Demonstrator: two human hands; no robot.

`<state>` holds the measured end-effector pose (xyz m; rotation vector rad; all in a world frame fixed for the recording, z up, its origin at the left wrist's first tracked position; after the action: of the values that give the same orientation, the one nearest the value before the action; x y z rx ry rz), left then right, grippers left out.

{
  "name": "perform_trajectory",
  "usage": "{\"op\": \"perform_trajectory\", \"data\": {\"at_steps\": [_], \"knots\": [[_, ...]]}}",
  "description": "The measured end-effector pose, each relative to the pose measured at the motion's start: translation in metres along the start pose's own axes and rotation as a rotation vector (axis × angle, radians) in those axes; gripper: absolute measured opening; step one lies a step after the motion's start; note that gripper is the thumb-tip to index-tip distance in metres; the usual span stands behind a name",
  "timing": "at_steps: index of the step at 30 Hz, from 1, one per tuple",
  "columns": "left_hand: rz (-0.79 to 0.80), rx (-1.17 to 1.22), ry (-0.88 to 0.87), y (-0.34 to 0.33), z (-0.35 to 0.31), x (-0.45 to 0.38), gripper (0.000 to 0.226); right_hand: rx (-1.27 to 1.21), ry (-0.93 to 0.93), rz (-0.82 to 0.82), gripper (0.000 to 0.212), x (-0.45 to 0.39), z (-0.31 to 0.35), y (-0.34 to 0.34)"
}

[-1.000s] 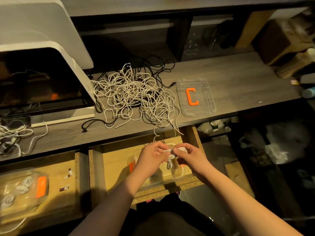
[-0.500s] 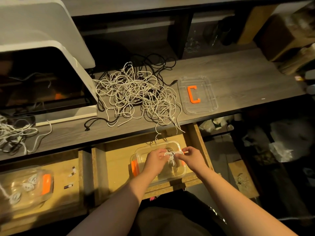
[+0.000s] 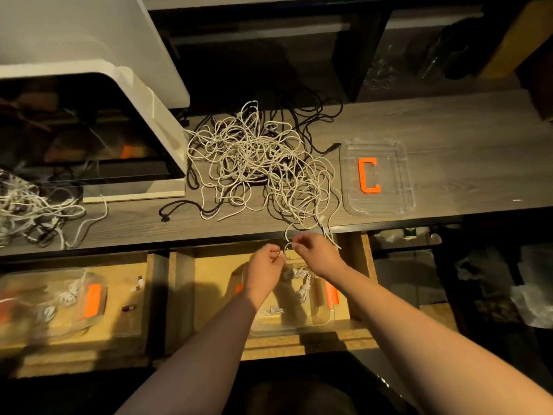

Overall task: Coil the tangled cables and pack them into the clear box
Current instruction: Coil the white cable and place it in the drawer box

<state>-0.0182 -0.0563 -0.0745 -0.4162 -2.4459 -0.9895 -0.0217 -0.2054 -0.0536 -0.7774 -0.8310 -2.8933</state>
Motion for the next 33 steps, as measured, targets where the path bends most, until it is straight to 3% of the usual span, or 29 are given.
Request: {"op": "perform_trajectory", "data": {"at_steps": [4,12,17,22,28,33], "knots": [[-0.086,-0.017,0.043,0.006,-0.003,-0.023,0.035,0.119,0.148,0.107,0.033,-0.026,0.028,-0.017],[0.005,-0.231,-0.023,-0.027,-0.024,-0.062,0.033,0.241,0.233,0.223,0.04,-0.065,0.023,-0.016],[-0.007,-0.025,0.088,-0.036,-0.02,-0.078,0.011,0.309,0.287,0.242,0.036,-0.082,0.018,-0.003],[-0.058,0.351,0.12,-0.021,-0.035,-0.078,0.022,0.454,0.429,0.182,0.039,-0.095,0.022,0.019],[-0.173,0.45,0.12,0.004,-0.047,-0.052,0.023,0.412,0.494,0.041,0.016,-0.093,0.033,0.055],[-0.239,0.479,0.034,0.041,-0.062,-0.025,0.049,0.223,0.445,-0.088,0.01,-0.083,0.056,0.085]]}}
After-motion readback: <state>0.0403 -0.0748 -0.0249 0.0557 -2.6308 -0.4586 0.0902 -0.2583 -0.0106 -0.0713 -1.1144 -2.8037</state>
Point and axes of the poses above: each hand's wrist, its own x-axis away from the middle knuckle, its own y-axis out of the back of the hand, z = x × y, the point moved 9 cm from there along -x, towards the middle knuckle, and after that the axes turned 4 degrees about -x, right-handed, at the moved point
